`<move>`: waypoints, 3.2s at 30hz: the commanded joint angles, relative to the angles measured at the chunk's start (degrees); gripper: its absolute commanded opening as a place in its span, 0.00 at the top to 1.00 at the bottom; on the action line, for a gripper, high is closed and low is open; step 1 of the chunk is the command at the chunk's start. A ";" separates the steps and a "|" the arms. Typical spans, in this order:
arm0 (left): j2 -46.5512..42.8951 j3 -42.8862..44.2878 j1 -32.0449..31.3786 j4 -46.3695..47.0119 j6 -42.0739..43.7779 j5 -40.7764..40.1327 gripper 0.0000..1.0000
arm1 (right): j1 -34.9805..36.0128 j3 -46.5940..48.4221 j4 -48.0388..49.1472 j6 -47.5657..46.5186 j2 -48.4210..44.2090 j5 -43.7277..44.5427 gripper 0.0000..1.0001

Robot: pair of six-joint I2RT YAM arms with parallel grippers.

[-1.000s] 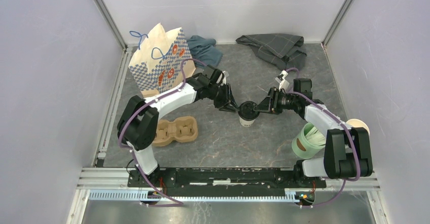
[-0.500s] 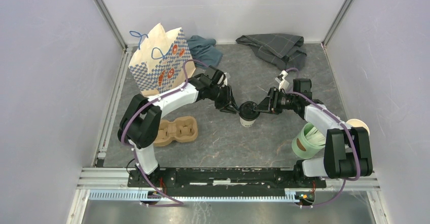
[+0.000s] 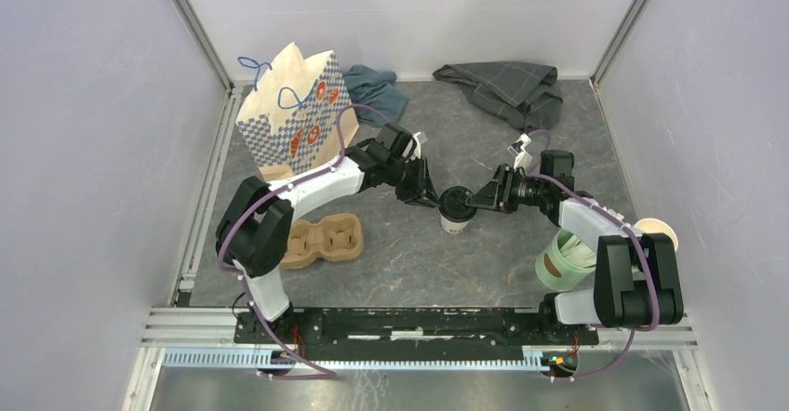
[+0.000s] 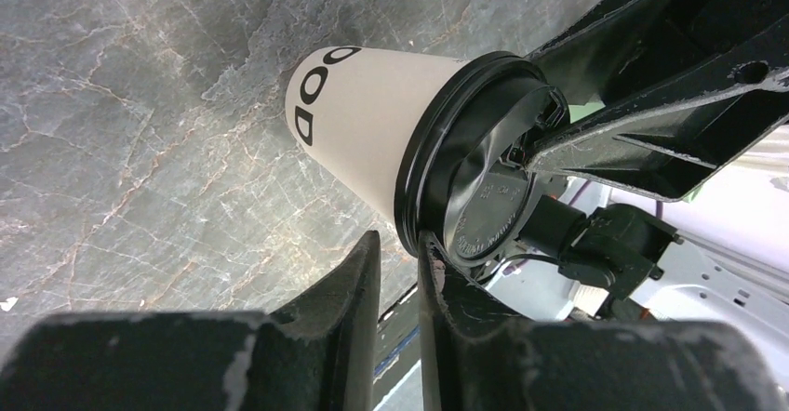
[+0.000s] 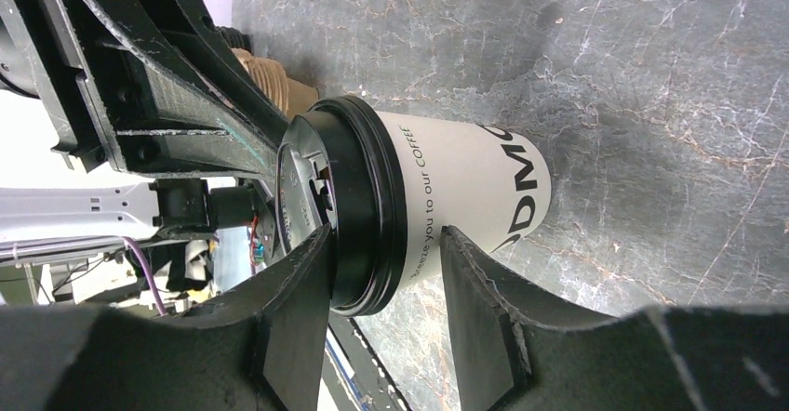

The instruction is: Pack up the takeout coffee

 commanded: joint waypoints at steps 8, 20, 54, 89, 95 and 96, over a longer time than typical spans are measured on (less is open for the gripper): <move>4.33 12.13 -0.26 -18.37 11.85 -12.70 0.57 | 0.70 1.85 -2.60 0.95 -1.74 1.03 0.45; 1.27 16.52 -0.07 -16.14 7.12 -2.55 0.28 | 0.50 7.93 -6.95 -1.76 -2.09 0.47 0.29; 3.17 1.15 -0.16 -7.99 4.63 -2.24 0.64 | -1.60 2.43 -8.71 -8.98 -0.01 3.11 0.40; 4.50 8.10 -0.73 -9.62 3.10 -0.49 0.66 | 2.06 7.40 -23.59 -8.16 -6.89 10.15 0.51; 4.69 7.97 -1.74 -9.33 2.82 -0.25 0.67 | 2.06 3.75 -22.64 -9.37 -5.91 12.45 0.57; 4.76 7.67 -2.08 -9.34 2.77 -0.33 0.68 | 2.05 3.12 -23.24 -10.30 -5.67 13.79 0.58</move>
